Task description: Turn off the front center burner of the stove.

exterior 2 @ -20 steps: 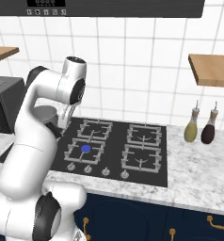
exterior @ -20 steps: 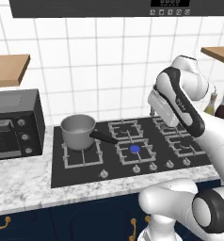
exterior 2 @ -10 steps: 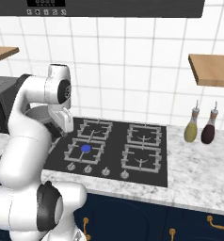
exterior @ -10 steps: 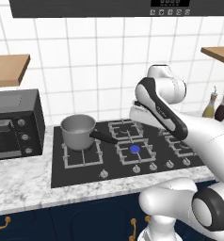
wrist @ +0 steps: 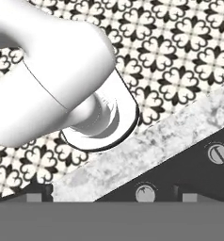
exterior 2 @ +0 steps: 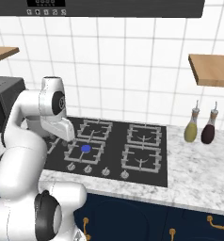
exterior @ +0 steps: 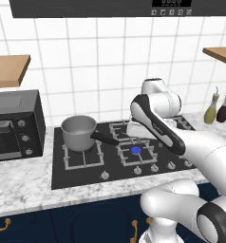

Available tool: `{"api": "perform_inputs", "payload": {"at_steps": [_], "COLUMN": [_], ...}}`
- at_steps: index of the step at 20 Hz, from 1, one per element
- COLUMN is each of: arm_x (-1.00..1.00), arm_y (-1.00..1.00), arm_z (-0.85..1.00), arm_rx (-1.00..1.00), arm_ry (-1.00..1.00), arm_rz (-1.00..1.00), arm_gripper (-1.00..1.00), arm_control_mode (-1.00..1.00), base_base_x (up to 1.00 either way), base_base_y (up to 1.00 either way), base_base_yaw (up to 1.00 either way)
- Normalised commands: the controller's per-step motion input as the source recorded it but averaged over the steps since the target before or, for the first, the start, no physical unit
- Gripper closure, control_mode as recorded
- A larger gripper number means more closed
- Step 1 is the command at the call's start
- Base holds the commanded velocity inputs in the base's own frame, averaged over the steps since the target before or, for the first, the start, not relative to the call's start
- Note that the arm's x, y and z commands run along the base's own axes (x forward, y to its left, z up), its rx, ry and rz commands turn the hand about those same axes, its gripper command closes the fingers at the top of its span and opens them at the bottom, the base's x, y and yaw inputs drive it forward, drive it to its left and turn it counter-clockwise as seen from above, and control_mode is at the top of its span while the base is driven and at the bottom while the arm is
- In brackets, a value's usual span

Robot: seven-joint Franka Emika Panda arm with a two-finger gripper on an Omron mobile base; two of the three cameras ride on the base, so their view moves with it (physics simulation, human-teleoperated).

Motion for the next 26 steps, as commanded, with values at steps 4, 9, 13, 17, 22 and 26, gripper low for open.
{"api": "perform_inputs", "payload": {"at_steps": [4, 9, 13, 17, 22, 26], "arm_x": [0.01, 0.01, 0.08, 0.14, 0.1, 0.14], "arm_y": [0.0, 0.0, 0.0, 0.0, 0.0, 0.0], "arm_z": [-0.36, -0.36, -0.27, -0.25, -0.28, -0.31], "arm_rx": [0.06, 0.05, 0.07, 0.1, 0.02, 0.0], "arm_ry": [-0.04, -0.07, -0.09, -0.07, -0.03, 0.0], "arm_rz": [0.09, 0.24, 0.26, 0.29, 0.19, 0.06], "arm_gripper": [-1.0, -1.0, -1.0, -1.0, -1.0, -1.0], "arm_control_mode": [-1.0, -1.0, -1.0, -1.0, -1.0, -1.0], "base_base_x": [0.0, 0.0, 0.0, 0.0, 0.0, 0.0], "base_base_y": [0.0, 0.0, 0.0, 0.0, 0.0, 0.0], "base_base_yaw": [0.0, 0.0, 0.0, 0.0, 0.0, 0.0]}}
